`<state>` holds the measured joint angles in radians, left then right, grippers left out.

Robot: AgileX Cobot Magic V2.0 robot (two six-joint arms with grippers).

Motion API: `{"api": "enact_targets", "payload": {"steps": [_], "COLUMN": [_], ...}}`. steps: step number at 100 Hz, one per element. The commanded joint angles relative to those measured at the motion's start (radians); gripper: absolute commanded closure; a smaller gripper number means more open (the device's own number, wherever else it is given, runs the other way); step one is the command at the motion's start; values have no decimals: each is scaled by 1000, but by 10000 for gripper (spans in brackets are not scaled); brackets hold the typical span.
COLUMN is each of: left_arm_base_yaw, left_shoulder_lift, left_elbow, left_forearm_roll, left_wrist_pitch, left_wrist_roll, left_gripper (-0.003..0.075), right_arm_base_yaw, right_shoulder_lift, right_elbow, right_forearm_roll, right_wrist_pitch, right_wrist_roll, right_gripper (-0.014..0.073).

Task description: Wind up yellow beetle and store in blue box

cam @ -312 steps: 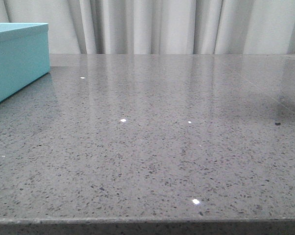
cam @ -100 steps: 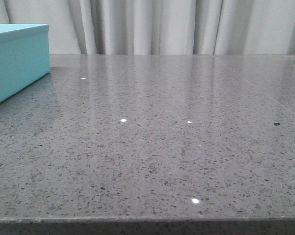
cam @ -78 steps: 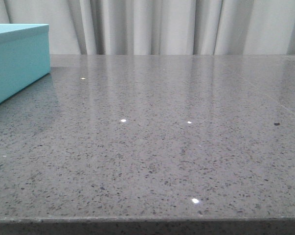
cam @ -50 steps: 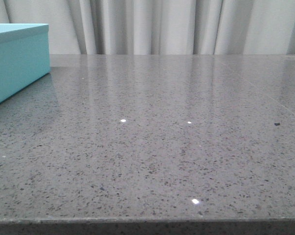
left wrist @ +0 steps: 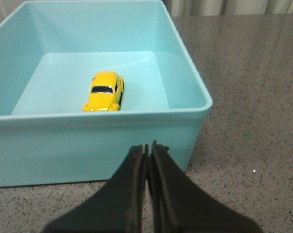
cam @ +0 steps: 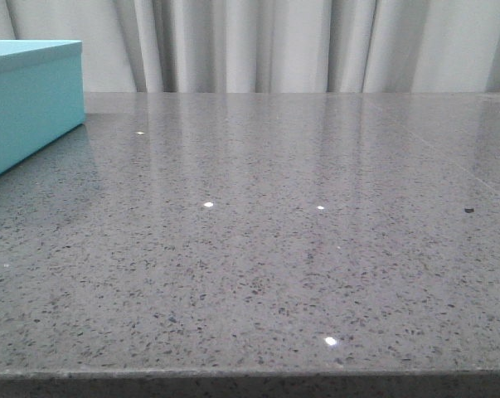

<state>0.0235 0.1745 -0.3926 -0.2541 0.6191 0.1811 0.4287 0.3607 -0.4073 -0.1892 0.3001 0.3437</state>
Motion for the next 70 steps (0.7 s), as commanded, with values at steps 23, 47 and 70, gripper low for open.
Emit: {"api": "enact_targets", "payload": {"steps": [23, 47, 70], "left_arm_base_yaw": [-2, -25, -30], "left_shoulder_lift": [-94, -190, -212], "left_elbow": [129, 298, 414], "left_forearm_roll": [7, 91, 162], "left_wrist_pitch": [-301, -554, -598], "left_wrist_roll": [-5, -20, -144], "left_gripper": [738, 739, 738], "right_arm_base_yaw": [0, 0, 0], "right_shoulder_lift": [4, 4, 4], "right_elbow": [-26, -26, -26], "right_forearm_roll": [-17, -17, -17], "right_wrist_pitch": [-85, -85, -85], "right_wrist_roll": [-6, -6, -6], "right_gripper": [661, 661, 661]}}
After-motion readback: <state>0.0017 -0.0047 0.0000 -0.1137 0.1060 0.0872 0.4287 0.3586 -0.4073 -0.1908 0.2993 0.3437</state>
